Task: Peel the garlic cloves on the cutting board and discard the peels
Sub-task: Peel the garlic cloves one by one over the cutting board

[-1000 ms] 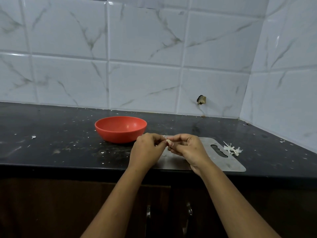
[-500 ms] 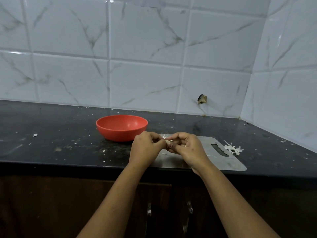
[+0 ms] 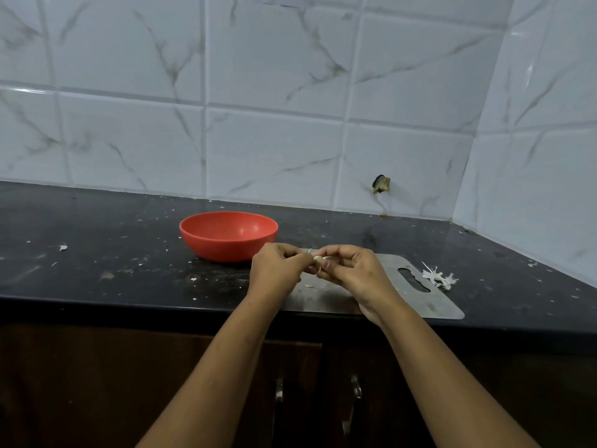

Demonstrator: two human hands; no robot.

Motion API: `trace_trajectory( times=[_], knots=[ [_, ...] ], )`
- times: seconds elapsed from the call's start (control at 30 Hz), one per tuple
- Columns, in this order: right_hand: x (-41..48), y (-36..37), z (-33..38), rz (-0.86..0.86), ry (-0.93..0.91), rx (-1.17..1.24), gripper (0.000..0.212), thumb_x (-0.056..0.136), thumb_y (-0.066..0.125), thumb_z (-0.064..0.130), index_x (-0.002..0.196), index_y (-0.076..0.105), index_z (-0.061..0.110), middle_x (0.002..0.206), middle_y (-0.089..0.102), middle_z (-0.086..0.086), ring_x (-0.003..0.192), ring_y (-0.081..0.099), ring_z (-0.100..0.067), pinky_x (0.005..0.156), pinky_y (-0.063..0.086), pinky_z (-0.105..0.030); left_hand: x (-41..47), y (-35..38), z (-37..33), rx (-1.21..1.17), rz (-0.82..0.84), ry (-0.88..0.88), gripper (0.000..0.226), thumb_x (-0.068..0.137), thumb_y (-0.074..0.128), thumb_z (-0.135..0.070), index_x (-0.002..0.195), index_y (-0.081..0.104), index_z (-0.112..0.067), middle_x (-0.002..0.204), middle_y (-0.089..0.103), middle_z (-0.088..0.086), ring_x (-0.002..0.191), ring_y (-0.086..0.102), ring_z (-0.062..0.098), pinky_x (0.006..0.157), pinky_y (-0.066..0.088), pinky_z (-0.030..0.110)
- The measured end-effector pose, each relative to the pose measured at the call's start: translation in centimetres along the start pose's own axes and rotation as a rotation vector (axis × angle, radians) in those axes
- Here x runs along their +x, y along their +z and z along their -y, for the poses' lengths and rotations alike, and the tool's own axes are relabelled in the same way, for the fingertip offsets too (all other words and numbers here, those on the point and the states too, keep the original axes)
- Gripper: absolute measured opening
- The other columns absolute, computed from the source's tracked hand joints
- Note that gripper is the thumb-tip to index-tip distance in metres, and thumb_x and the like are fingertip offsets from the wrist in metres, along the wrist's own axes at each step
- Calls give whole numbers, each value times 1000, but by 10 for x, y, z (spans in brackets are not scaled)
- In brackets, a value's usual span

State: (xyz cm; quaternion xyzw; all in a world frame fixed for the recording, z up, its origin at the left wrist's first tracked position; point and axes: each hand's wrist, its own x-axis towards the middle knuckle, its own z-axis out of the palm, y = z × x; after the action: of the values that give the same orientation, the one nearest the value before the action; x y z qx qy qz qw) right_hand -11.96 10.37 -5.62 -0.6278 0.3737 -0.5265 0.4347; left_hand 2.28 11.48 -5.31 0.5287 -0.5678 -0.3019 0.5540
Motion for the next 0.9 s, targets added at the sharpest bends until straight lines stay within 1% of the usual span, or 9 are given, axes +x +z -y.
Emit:
trace_trajectory(
  times=[0.13,0.23,0.37,0.43,0.53,0.63,0.73,0.83,0.9],
  knots=[
    [2,-2,2,-10,34,90,11,88,63,-2,92,71,5,83,74,-7,84,72,-16,71,55,-17,1,2,-1,-59,7,-12,15,80,66,-17,69,75,-14,69,73,-3,49,53,2,60,45,21],
    [3,-4,2,-31,64,131,10,88,65,1,92,71,7,84,74,-9,83,72,-17,73,55,-19,2,2,-2,-45,-6,-10,13,80,68,-18,69,75,-15,70,73,-3,50,56,4,61,47,22],
    [2,-4,3,-61,86,176,8,88,65,0,94,68,4,86,74,-14,85,73,-20,74,57,-21,3,4,3,30,-39,19,8,76,74,-24,69,74,-23,69,71,-7,57,64,3,65,54,26],
    [1,-4,3,-84,83,195,7,88,65,0,93,67,4,88,74,-14,87,73,-21,73,57,-21,3,4,4,27,1,47,4,76,77,-27,73,73,-27,71,72,-8,66,68,8,71,58,31],
    [2,-4,1,-109,62,202,6,88,64,-2,92,65,2,89,73,-14,85,71,-19,73,57,-22,2,3,4,52,71,101,9,79,76,-29,84,72,-35,75,73,-9,68,69,8,72,58,29],
    [3,-4,0,-107,36,172,5,87,66,-1,89,67,3,86,72,-12,83,70,-17,74,57,-22,0,6,2,98,52,178,11,83,73,-24,92,73,-28,74,72,-10,62,67,6,66,57,22],
    [4,-5,-2,-85,46,174,4,88,65,2,90,69,1,84,73,-12,79,70,-16,74,58,-23,0,9,4,152,0,232,9,84,71,-15,91,75,-19,74,71,-6,61,66,8,67,56,24],
    [5,-3,-3,-74,41,71,13,94,59,4,92,70,-1,84,73,-14,74,68,-16,68,57,-24,2,9,8,248,-38,258,11,87,68,-14,95,76,-17,81,73,-1,69,67,12,73,55,30],
    [6,-4,-2,-78,-13,-135,14,94,58,4,88,71,3,79,72,-11,70,68,-15,64,57,-24,2,11,10,323,-41,277,14,89,65,-16,99,75,-17,87,73,1,77,66,15,75,53,30]
  ],
)
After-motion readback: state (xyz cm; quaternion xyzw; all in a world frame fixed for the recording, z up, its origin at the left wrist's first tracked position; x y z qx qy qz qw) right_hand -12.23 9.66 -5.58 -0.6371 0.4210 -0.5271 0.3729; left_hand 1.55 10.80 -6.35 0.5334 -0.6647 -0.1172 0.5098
